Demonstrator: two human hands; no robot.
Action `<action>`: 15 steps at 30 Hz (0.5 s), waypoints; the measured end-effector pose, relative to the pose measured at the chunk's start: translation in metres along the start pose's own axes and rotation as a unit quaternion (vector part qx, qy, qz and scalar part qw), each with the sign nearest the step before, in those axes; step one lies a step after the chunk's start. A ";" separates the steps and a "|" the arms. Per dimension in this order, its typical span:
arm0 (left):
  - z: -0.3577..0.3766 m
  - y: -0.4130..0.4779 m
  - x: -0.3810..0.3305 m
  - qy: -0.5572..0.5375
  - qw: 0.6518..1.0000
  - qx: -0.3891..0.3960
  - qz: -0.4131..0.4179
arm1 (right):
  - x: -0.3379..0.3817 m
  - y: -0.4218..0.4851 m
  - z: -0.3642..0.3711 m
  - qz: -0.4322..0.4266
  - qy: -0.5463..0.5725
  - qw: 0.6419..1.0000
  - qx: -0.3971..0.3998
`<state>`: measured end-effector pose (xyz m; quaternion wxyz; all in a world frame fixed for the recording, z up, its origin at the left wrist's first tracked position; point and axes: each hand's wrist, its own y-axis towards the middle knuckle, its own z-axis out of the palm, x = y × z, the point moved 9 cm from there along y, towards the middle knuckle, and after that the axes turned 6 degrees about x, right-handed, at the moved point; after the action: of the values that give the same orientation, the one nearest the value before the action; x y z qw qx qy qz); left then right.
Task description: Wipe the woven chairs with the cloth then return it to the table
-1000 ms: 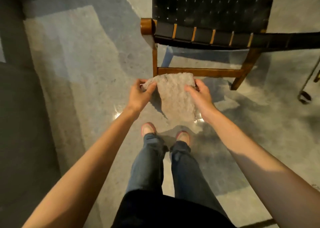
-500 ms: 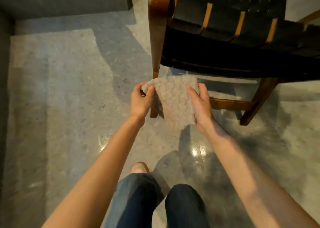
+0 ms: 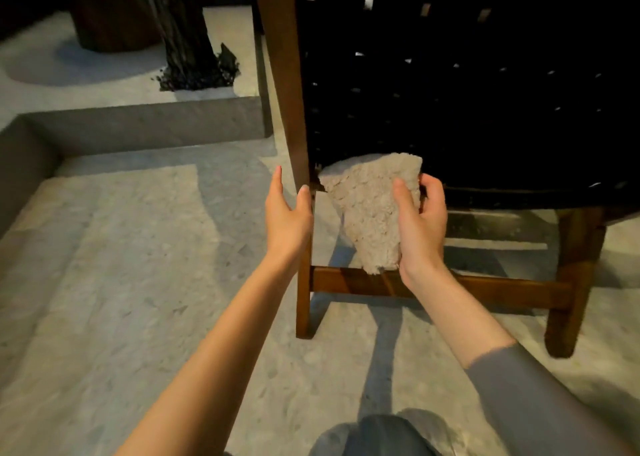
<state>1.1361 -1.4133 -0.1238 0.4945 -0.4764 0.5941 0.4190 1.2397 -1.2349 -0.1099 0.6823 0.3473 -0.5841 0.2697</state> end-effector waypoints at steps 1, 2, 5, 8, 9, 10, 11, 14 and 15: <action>-0.001 -0.001 -0.013 0.000 0.999 -0.003 0.032 | 0.014 -0.002 -0.004 -0.037 0.001 0.999 -0.017; -0.002 -0.004 -0.027 0.003 0.998 -0.003 0.068 | 0.032 -0.006 -0.008 -0.088 -0.001 0.995 -0.036; -0.004 -0.013 -0.069 0.006 0.987 -0.003 0.162 | 0.095 -0.023 -0.015 -0.278 -0.023 0.955 -0.100; -0.008 -0.022 -0.107 -0.004 0.971 -0.018 0.238 | 0.138 -0.034 -0.009 -0.395 -0.031 0.908 -0.137; -0.010 -0.024 -0.116 -0.009 0.967 -0.023 0.252 | 0.148 -0.033 -0.004 -0.414 -0.032 0.899 -0.139; -0.012 -0.025 -0.124 -0.015 0.966 -0.024 0.259 | 0.156 -0.031 0.004 -0.427 -0.036 0.893 -0.136; -0.014 -0.025 -0.128 -0.023 0.966 -0.019 0.257 | 0.162 -0.027 0.013 -0.435 -0.045 0.890 -0.128; -0.016 -0.026 -0.132 -0.040 0.967 0.018 0.250 | 0.174 -0.017 0.047 -0.453 -0.072 0.884 -0.084; -0.017 -0.026 -0.131 -0.040 0.967 0.035 0.250 | 0.177 -0.013 0.060 -0.458 -0.084 0.882 -0.068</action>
<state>1.1656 -1.4147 0.0077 0.4135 -0.2780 0.6882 0.5273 1.2433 -1.2970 0.0666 0.7001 0.5504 -0.4317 -0.1435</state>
